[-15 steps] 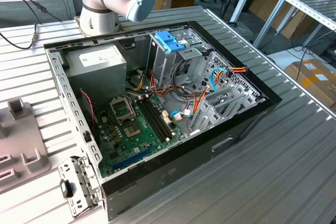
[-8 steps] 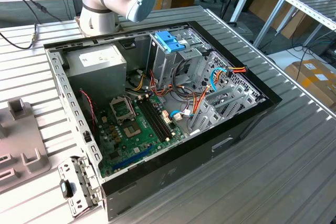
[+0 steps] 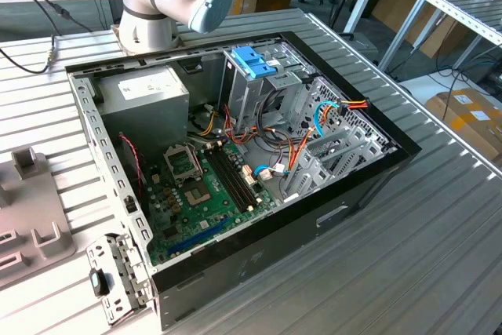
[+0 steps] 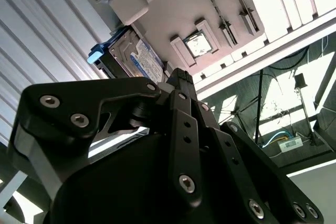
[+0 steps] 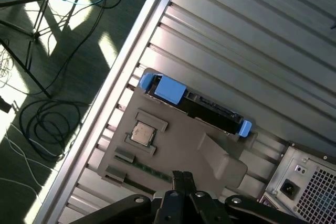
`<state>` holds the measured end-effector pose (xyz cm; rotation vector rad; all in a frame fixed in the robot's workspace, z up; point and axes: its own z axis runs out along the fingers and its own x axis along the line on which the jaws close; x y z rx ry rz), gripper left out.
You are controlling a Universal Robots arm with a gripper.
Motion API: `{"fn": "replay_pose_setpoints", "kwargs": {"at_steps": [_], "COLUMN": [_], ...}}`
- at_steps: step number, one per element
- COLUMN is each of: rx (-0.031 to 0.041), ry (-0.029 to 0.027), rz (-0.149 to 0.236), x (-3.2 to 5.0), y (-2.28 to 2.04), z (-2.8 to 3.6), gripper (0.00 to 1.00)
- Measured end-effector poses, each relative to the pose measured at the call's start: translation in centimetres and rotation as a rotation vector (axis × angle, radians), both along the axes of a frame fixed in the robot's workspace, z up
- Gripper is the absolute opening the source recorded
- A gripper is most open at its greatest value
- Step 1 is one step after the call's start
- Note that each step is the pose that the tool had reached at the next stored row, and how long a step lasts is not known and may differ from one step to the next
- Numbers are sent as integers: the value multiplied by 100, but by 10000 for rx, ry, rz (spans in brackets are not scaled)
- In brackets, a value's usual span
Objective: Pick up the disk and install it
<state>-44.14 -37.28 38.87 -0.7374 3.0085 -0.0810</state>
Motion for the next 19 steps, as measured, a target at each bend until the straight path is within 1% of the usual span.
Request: {"fn": "replay_pose_setpoints", "kwargs": {"at_steps": [10,19], "rx": [0,0], "ry": [-1,0], "rz": [462,801], "x": [0,0], "y": [0,0], "z": [0,0], "gripper": [11,11]}}
